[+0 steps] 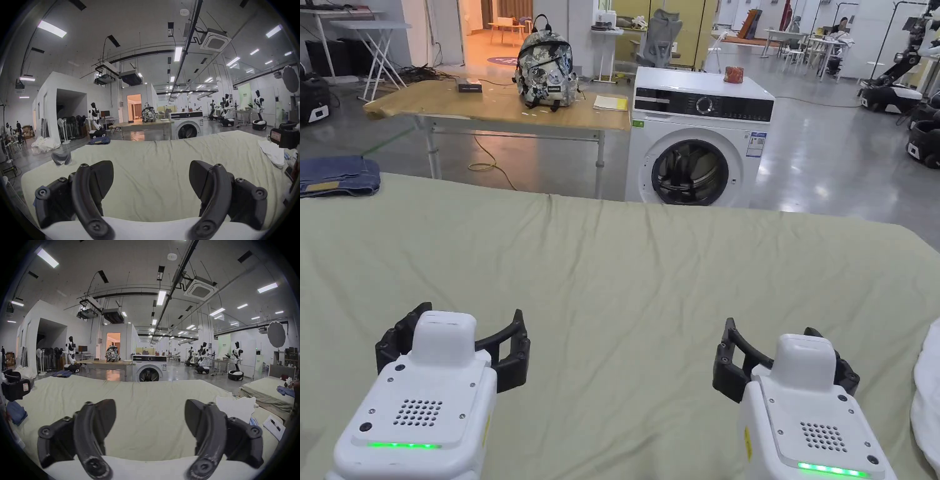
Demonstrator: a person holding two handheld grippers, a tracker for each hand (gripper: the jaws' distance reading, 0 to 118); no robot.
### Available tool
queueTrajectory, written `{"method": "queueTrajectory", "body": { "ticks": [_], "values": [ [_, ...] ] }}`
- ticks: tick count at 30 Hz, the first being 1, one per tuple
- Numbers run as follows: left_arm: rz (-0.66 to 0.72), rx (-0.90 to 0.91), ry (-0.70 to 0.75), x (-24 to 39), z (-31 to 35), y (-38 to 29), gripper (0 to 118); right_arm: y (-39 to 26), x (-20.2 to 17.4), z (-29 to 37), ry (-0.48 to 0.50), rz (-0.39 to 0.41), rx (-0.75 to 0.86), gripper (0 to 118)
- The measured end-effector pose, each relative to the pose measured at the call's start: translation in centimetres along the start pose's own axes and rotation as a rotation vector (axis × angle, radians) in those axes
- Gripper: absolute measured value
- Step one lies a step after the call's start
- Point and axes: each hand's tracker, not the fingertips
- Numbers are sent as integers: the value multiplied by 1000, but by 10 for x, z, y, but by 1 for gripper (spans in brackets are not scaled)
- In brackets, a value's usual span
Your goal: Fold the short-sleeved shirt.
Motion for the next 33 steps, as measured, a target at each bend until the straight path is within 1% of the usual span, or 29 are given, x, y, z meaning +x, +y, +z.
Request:
{"method": "queueTrajectory", "body": {
  "ticks": [2, 5, 9, 12, 15, 16, 19, 22, 24, 26, 28, 32, 33],
  "values": [
    [-4, -1, 7, 1, -1, 1, 97, 0, 0, -2, 12, 2, -7, 103],
    [30, -14, 3, 0, -3, 2, 97, 0, -3, -2, 4, 10, -6, 104],
    [86, -28, 10, -5, -4, 5, 97, 1, -4, -2, 23, 7, 2, 104],
    [91, -30, 10, -6, -4, 5, 97, 4, -4, -3, 30, 4, 0, 104],
    [80, -20, 7, -6, -3, 5, 97, 6, -13, -8, -106, 71, -29, 104],
    [78, -18, 3, -6, -3, 6, 97, 6, -14, -9, -117, 79, -21, 104],
    [75, -8, -10, -7, -3, 7, 97, 5, -9, -10, -30, 58, -13, 104],
    [59, -7, -4, -5, -4, 8, 97, 6, -6, -14, 2, 30, -52, 104],
    [52, -9, -3, -5, -5, 7, 97, 10, -6, -18, -20, 0, -97, 104],
    [54, -17, -7, -5, -6, 7, 97, 13, -9, -21, -58, -7, -122, 104],
    [60, -21, -11, -6, -7, 6, 97, 15, -9, -24, -55, -15, -123, 104],
    [97, -25, -23, -12, -9, 4, 97, 17, -10, -27, -5, -48, -119, 104],
    [111, -26, -29, -14, -10, 3, 97, 18, -12, -27, -11, -49, -123, 104]
  ]
}}
